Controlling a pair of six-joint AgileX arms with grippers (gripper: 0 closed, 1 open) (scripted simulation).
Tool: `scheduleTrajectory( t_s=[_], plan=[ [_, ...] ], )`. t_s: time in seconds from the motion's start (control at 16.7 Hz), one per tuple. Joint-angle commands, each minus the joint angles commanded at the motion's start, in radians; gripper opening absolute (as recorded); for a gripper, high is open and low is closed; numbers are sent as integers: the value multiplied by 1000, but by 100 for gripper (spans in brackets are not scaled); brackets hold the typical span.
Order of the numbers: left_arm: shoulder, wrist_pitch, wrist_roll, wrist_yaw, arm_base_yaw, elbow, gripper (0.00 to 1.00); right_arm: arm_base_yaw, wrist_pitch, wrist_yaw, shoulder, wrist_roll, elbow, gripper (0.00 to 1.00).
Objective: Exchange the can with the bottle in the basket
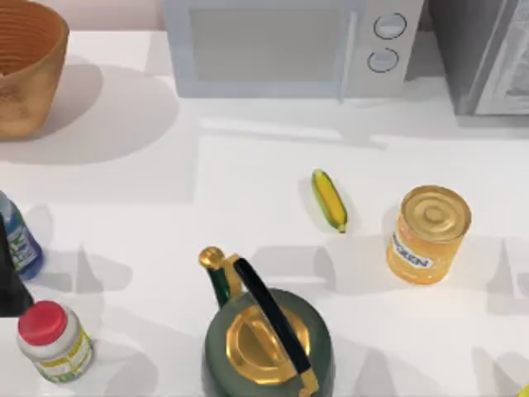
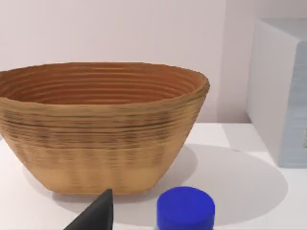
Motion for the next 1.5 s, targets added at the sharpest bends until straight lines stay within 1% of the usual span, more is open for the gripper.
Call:
scheduleTrajectory(
  t_s=[0.18,0.3,0.42,0.6,0.9,1.5],
  plan=[
    [9,-5,0,0,1,7,100,0,0,0,0,0,0,100],
    [57,-31,1,0,6,47,100,0,0,0,0,0,0,100],
    [146,-76,3,2,15,125,100,0,0,0,0,0,0,100],
    [338,-166,10,10,30,303,100,0,0,0,0,0,0,100],
    [771,-365,34,32,61,726,100,0,0,0,0,0,0,100],
    [1792,-836,122,87,136,1727,100,0,0,0,0,0,0,100]
  ],
)
